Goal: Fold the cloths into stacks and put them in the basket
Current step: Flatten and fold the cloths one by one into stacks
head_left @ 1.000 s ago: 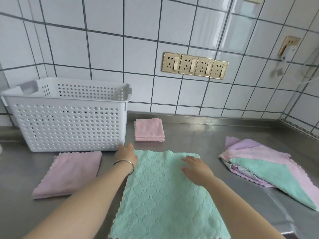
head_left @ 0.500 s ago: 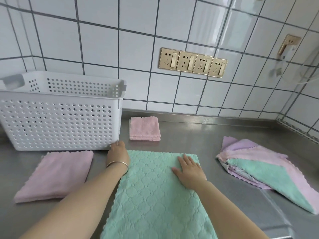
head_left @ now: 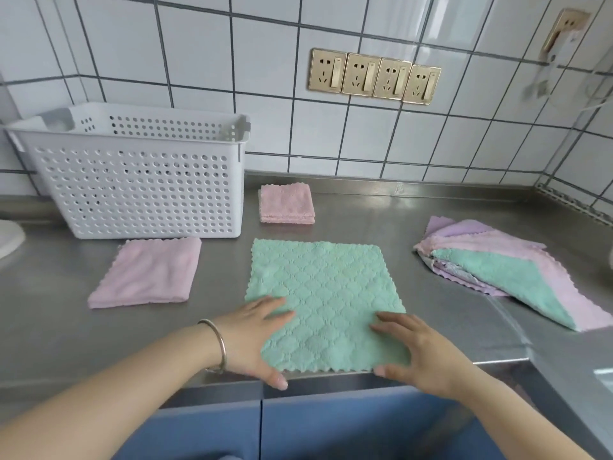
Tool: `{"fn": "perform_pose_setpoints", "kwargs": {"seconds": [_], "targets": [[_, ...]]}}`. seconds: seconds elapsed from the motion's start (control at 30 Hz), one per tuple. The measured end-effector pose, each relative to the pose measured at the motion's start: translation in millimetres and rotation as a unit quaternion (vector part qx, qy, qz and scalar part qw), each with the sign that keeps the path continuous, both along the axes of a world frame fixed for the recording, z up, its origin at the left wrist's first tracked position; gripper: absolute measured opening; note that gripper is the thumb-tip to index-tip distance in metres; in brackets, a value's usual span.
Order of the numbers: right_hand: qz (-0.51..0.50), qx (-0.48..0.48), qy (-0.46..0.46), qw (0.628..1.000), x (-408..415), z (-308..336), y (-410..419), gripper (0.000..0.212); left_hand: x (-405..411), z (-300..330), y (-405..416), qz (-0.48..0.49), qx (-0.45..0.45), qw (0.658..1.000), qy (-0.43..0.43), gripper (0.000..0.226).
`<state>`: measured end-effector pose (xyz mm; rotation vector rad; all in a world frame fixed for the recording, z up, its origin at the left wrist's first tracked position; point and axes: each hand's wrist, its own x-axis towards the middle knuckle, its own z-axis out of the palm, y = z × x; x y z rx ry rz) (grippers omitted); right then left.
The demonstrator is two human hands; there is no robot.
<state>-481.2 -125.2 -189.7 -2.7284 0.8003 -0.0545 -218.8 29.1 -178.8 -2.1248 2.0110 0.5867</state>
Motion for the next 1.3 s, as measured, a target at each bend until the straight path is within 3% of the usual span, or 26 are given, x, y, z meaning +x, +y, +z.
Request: {"fn": "perform_pose_setpoints", "kwargs": {"seconds": [0.1, 0.23, 0.33, 0.4, 0.43, 0.53, 0.63, 0.7, 0.8, 0.9, 1.03, 1.3], "targets": [[0.003, -0.013, 0.014, 1.000, -10.5, -4.7, 9.8, 0.106, -8.8, -2.5, 11.3, -0.015, -0.010, 0.999, -0.036, 0.127], [0.025, -0.068, 0.045, 0.996, -22.3, -14.3, 26.3, 0.081, -16.5, -20.5, 36.4, -0.038, -0.064, 0.995, -0.065, 0.096], [0.025, -0.040, 0.028, 0.998, -31.4, -13.8, 27.8, 0.073, -13.2, -17.2, 51.2, -0.041, -0.078, 0.996, -0.005, 0.077], [-0.007, 0.002, 0.004, 1.000, -38.1, -5.6, 22.5, 0.067, -6.2, -8.2, 57.7, 0.001, -0.090, 0.994, 0.065, 0.083], [-0.025, 0.029, -0.003, 0.999, -41.1, -0.3, 19.4, 0.059, -1.9, -4.6, 60.0, 0.031, -0.089, 0.991, 0.092, 0.075], [-0.081, 0.100, -0.018, 0.992, -41.1, 24.1, 7.8, 0.019, 11.1, 12.6, 57.3, 0.085, -0.110, 0.982, 0.125, 0.024], [-0.123, 0.157, -0.029, 0.979, -26.5, 47.4, -11.1, 0.035, 20.8, 34.0, 37.3, 0.133, -0.095, 0.971, 0.176, 0.024], [-0.179, 0.166, -0.069, 0.967, -10.2, 49.2, -29.2, 0.031, 29.9, 38.5, 17.5, 0.203, -0.121, 0.952, 0.193, 0.028], [-0.254, 0.125, -0.102, 0.954, 24.3, 33.1, -55.9, 0.028, 38.2, 34.2, -14.5, 0.326, -0.213, 0.886, 0.251, 0.006], [-0.299, 0.096, -0.092, 0.945, 53.9, 16.4, -66.1, 0.028, 47.0, 14.1, -39.9, 0.420, -0.208, 0.846, 0.256, 0.013], [-0.346, 0.085, -0.100, 0.929, 70.8, 0.6, -71.7, 0.019, 63.7, -12.5, -57.8, 0.459, -0.194, 0.843, 0.201, 0.024], [-0.365, 0.034, -0.069, 0.928, 74.8, -5.3, -74.3, 0.030, 63.0, -19.3, -66.7, 0.456, -0.223, 0.852, 0.133, 0.025]]}}
